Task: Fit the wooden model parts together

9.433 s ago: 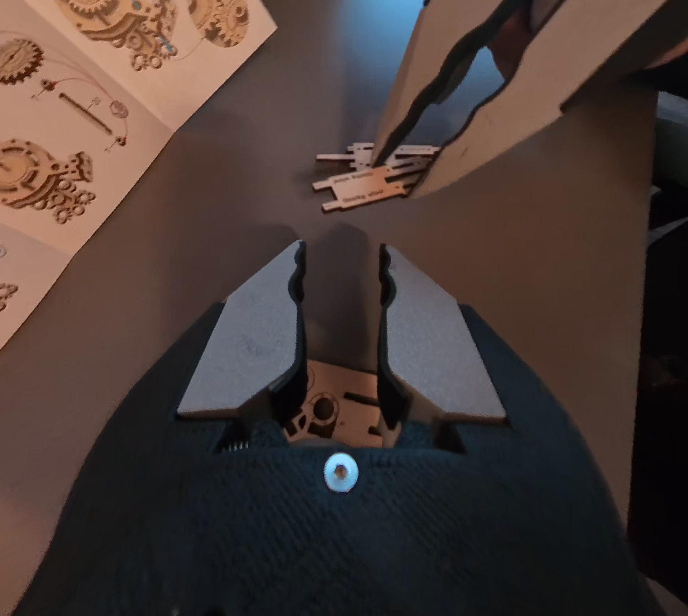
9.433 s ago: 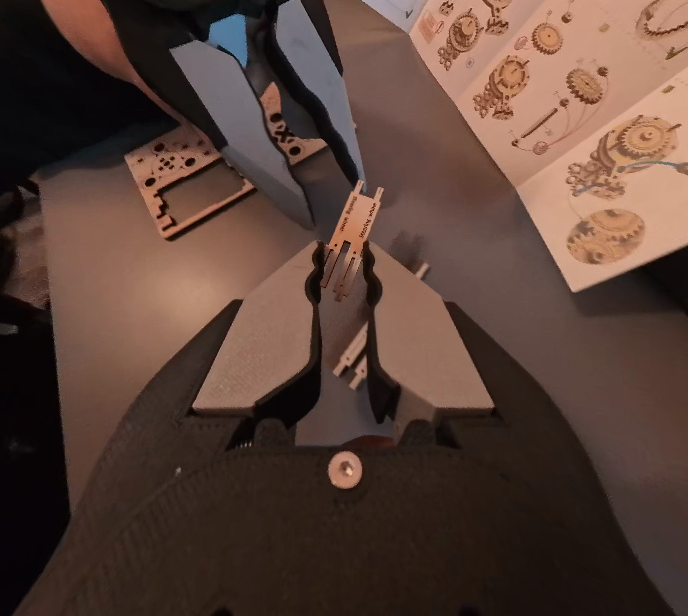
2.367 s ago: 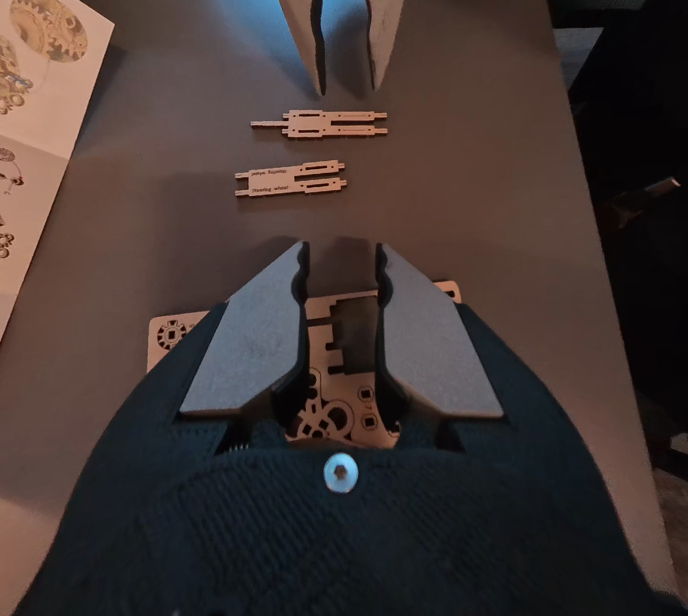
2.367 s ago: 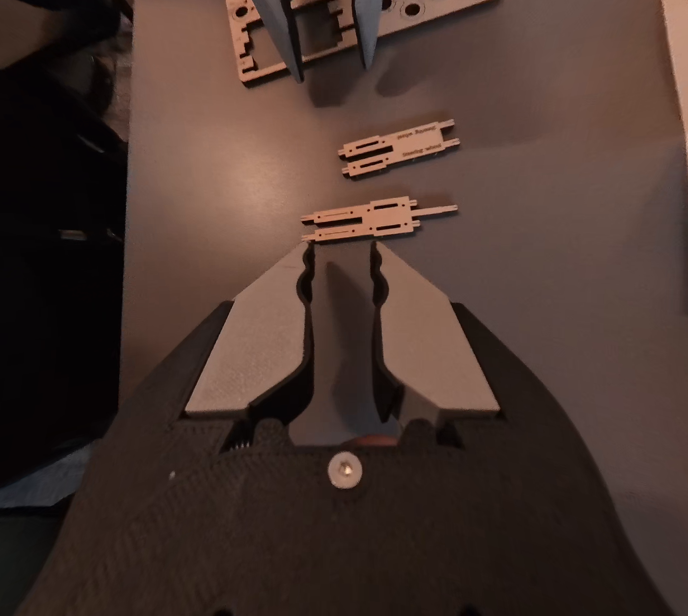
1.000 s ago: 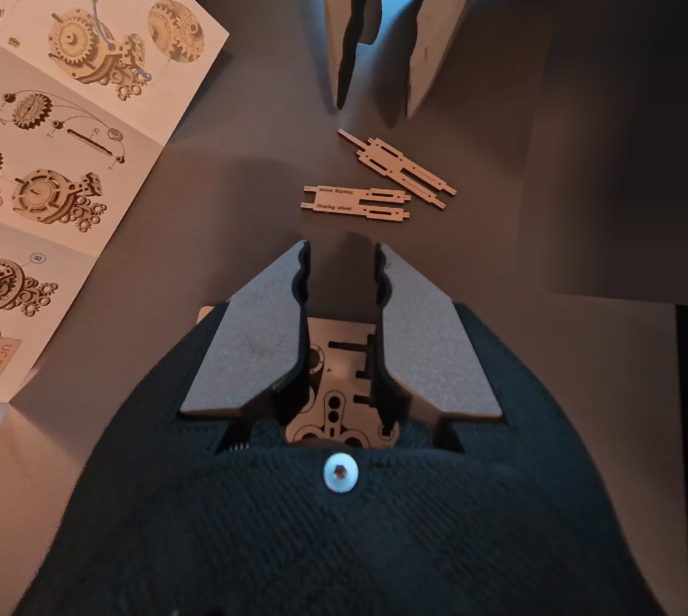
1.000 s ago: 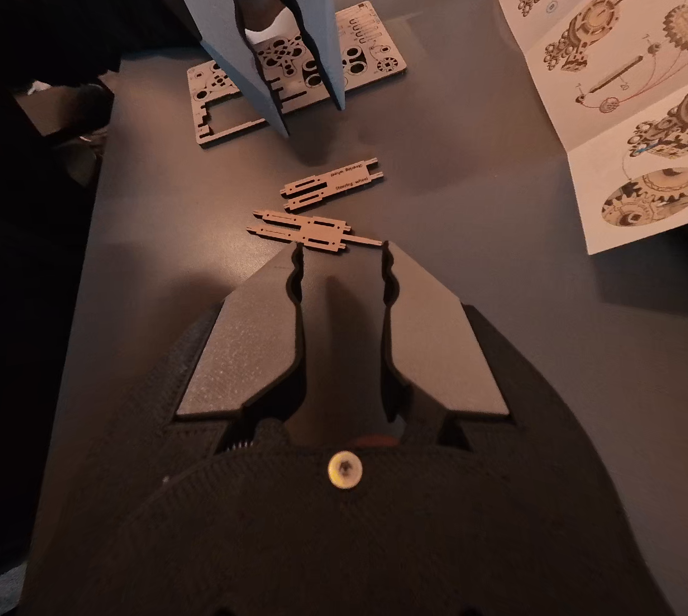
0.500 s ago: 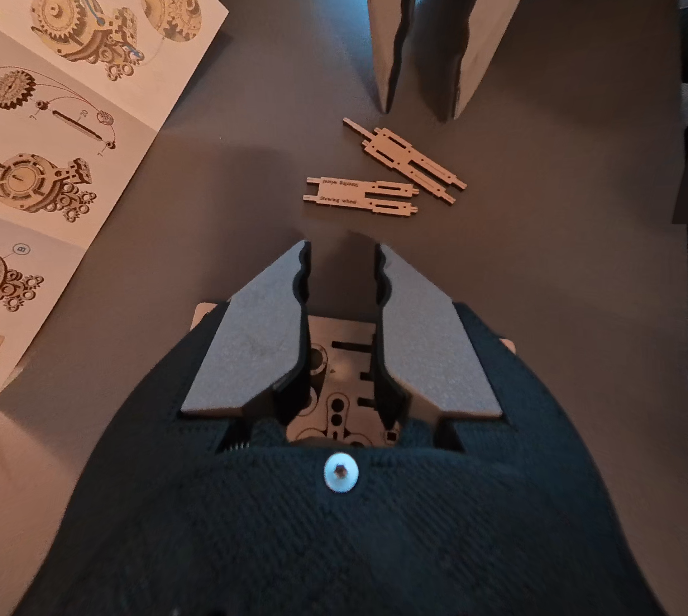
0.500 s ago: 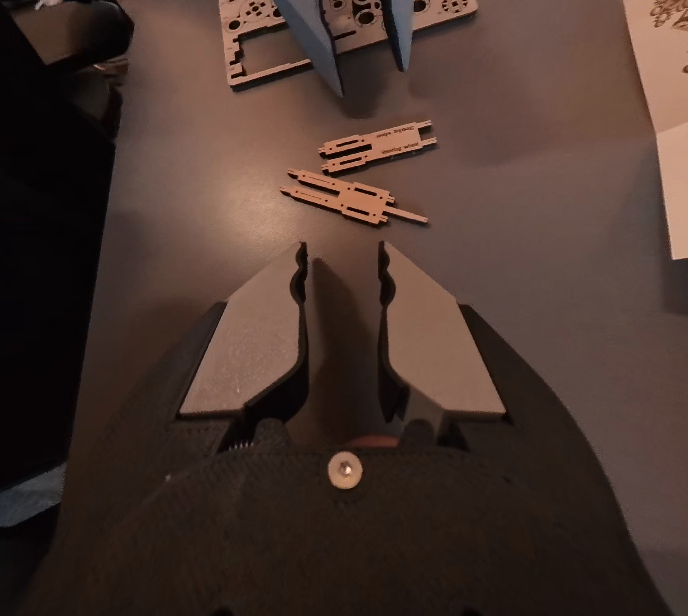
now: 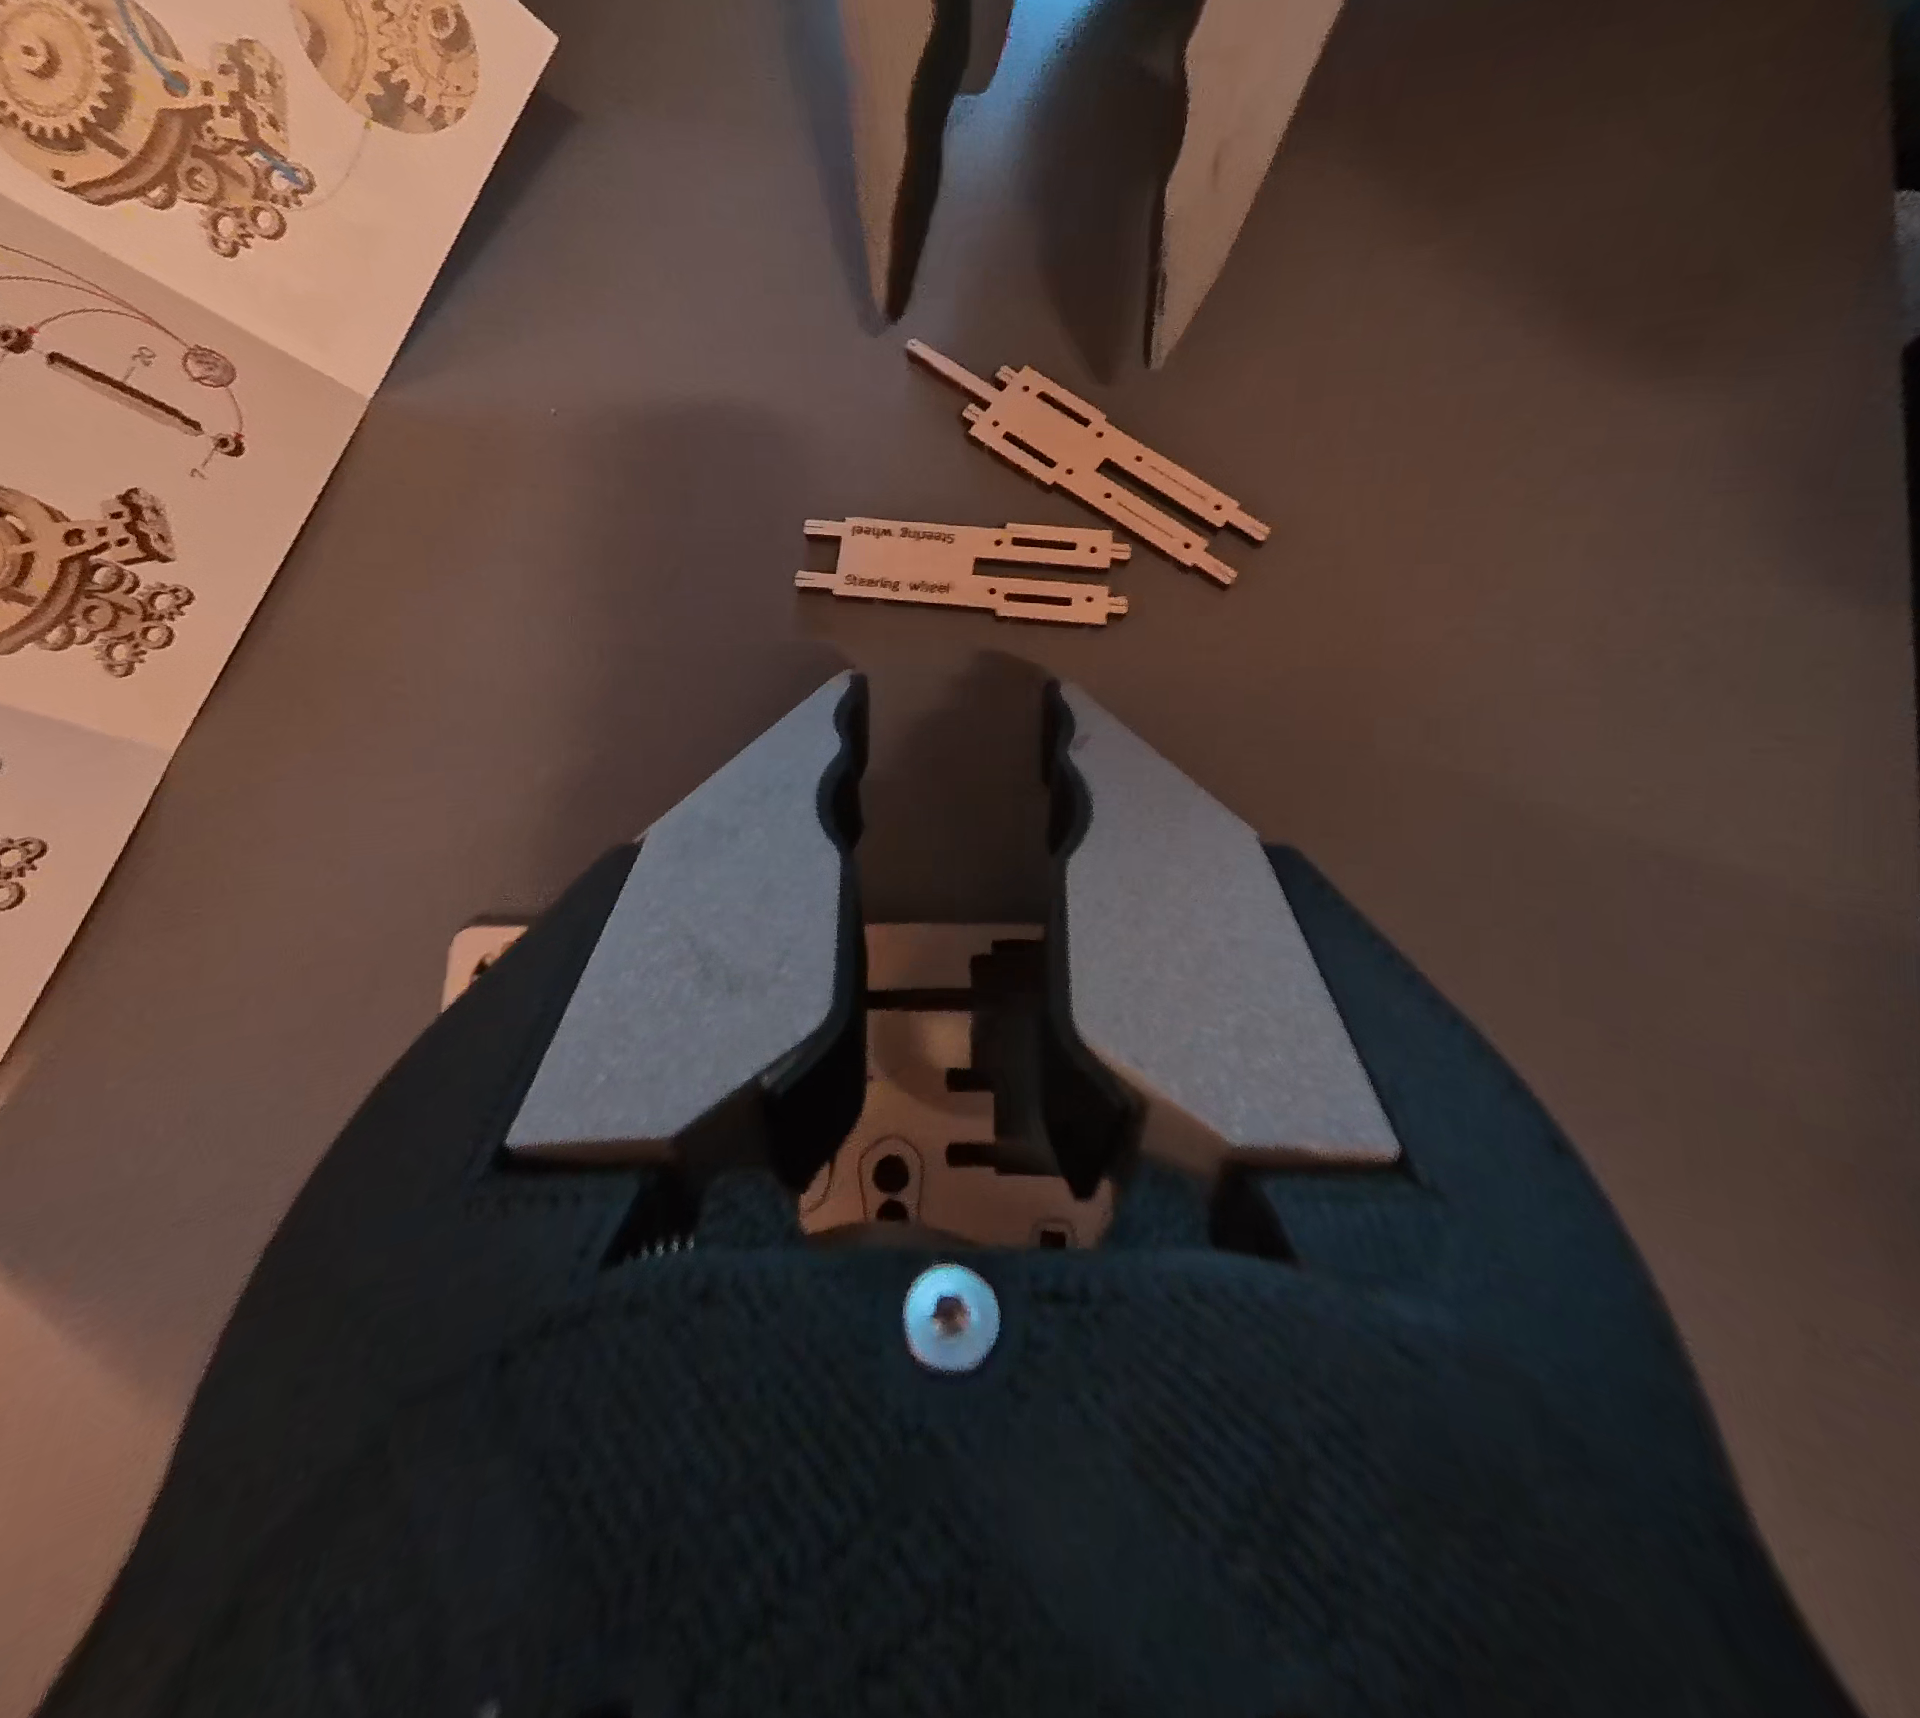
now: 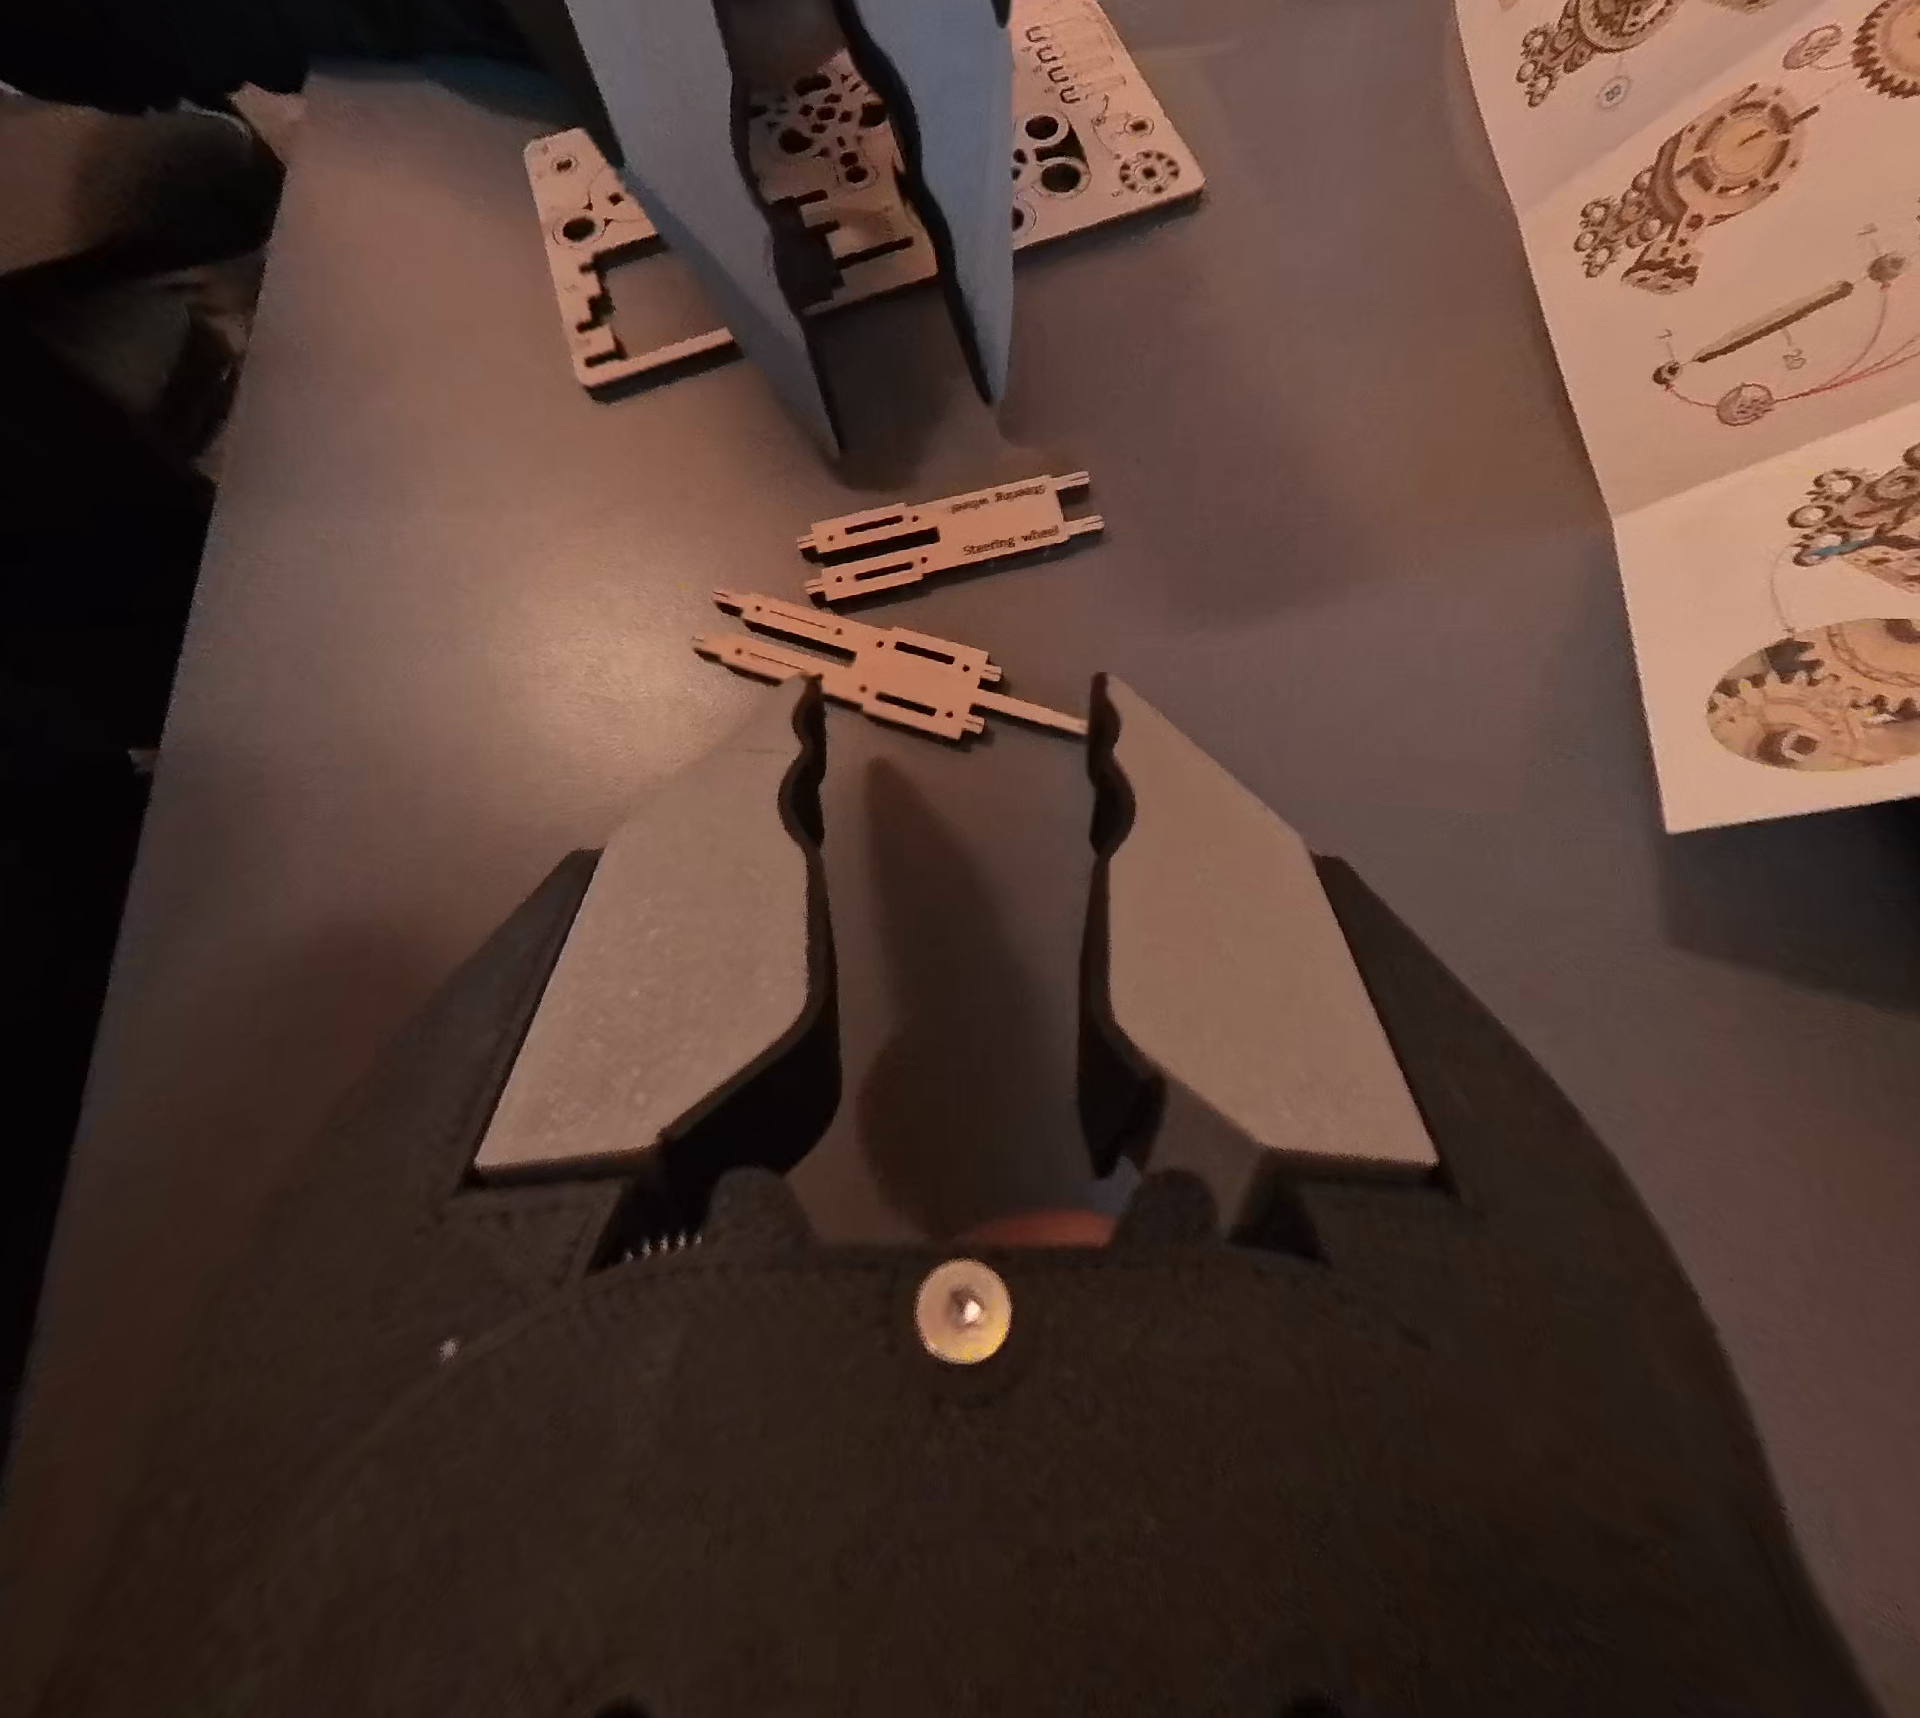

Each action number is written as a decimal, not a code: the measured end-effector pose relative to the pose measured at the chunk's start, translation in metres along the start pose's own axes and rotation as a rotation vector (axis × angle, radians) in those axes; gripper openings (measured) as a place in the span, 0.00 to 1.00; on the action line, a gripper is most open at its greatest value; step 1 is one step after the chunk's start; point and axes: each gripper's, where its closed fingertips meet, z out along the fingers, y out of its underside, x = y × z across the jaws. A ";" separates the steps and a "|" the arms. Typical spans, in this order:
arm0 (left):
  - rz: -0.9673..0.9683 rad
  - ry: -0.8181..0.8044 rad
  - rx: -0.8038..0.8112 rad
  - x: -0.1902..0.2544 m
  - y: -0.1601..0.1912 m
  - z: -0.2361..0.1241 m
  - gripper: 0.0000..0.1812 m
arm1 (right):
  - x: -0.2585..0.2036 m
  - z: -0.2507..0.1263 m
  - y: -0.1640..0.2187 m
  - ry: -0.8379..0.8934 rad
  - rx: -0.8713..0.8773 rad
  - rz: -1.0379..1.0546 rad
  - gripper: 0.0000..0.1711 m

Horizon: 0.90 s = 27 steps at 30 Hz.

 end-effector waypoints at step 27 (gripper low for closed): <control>-0.002 0.002 -0.009 -0.001 0.004 0.000 0.17 | -0.066 -0.013 0.023 -0.316 -0.146 -0.099 0.23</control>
